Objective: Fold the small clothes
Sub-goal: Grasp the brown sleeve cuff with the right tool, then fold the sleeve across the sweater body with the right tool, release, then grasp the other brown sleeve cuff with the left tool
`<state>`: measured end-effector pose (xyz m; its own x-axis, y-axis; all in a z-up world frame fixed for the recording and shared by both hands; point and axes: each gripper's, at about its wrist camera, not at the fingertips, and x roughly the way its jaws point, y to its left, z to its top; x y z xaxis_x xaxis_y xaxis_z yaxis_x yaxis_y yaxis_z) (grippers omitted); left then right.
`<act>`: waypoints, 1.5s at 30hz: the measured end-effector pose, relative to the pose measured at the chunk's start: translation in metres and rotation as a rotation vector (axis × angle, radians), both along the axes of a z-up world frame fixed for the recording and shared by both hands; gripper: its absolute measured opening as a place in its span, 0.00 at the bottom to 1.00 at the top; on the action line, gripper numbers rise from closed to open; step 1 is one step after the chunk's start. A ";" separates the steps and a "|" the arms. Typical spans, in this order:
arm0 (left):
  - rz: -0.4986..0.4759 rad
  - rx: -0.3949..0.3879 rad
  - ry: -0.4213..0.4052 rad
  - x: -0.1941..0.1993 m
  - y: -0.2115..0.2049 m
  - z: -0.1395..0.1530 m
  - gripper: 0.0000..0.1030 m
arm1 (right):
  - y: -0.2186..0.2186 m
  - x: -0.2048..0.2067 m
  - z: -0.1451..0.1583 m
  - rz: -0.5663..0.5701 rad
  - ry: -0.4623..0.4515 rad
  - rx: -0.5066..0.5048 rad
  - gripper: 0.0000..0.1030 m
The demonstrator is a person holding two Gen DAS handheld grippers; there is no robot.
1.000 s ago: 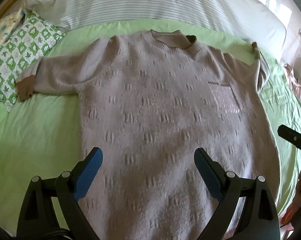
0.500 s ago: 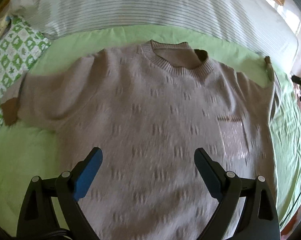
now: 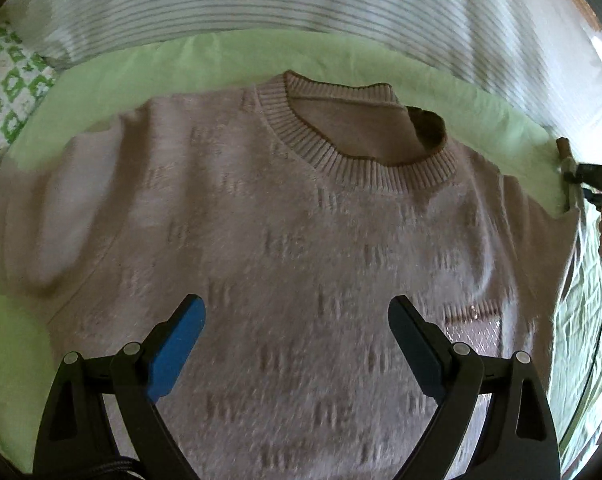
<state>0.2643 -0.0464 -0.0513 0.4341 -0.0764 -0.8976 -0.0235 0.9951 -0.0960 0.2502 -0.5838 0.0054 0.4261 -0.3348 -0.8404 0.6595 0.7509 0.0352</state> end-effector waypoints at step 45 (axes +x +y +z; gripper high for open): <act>0.191 -0.336 0.079 -0.042 0.101 -0.021 0.82 | 0.194 -0.141 -0.003 0.350 -0.343 0.498 0.41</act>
